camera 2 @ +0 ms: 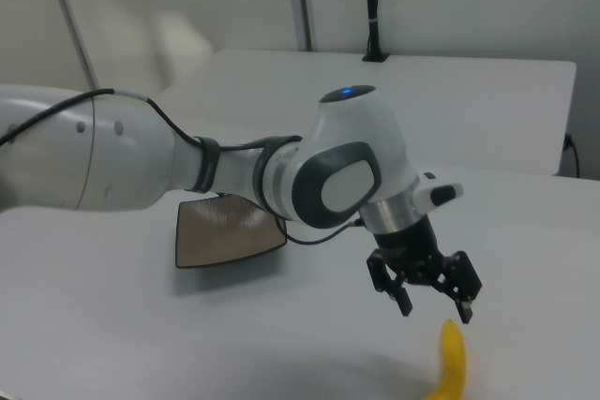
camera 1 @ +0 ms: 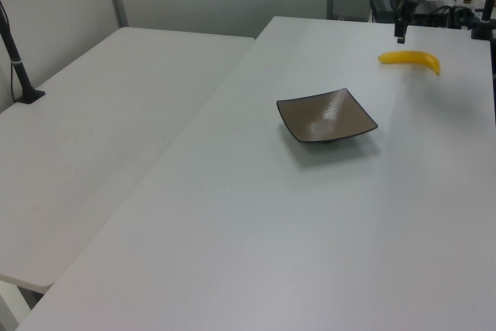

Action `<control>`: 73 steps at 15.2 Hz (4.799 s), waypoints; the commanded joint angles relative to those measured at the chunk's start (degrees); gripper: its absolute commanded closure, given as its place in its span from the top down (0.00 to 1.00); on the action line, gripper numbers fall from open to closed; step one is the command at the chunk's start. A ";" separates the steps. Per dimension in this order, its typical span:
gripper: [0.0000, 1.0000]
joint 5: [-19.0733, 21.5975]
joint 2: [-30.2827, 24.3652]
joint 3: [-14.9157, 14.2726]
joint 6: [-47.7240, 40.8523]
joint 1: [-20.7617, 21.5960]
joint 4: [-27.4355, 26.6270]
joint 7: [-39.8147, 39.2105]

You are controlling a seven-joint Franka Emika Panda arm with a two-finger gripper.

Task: Bananas placed on a ceramic plate
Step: 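Move the open gripper over to the yellow banana and lower it, then close the gripper on the middle of the yellow banana and lift, then carry the held banana over the brown plate and lower it, then open the gripper to release the banana onto the plate, then rise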

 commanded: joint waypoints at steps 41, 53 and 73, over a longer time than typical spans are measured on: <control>0.24 18.19 0.95 25.43 -20.79 -1.84 13.23 23.27; 1.00 17.93 0.95 27.99 -22.29 5.37 12.17 28.39; 1.00 11.22 -10.73 12.61 -31.24 19.26 6.83 14.77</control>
